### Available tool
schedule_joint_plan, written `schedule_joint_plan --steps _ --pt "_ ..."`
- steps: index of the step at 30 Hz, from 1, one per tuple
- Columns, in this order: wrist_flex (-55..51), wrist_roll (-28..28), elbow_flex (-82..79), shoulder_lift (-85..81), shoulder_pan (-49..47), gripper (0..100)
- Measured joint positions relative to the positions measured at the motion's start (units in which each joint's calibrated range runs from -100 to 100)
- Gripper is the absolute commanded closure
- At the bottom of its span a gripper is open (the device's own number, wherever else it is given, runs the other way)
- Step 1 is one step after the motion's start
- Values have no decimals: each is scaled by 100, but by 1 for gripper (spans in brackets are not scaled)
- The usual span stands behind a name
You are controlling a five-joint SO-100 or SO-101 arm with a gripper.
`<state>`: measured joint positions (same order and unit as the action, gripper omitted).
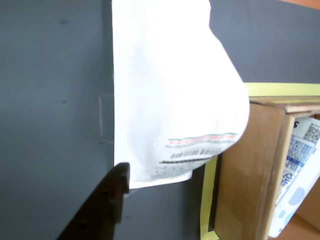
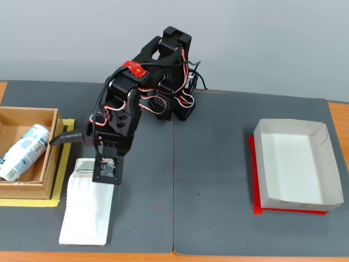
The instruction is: Pick the sandwich and put it in the gray box
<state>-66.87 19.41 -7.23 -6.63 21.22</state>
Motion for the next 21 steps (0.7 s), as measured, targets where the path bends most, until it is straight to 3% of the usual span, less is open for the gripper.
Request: schedule_joint_plan --steps 21 --pt "17 0 718 1393 -295 36"
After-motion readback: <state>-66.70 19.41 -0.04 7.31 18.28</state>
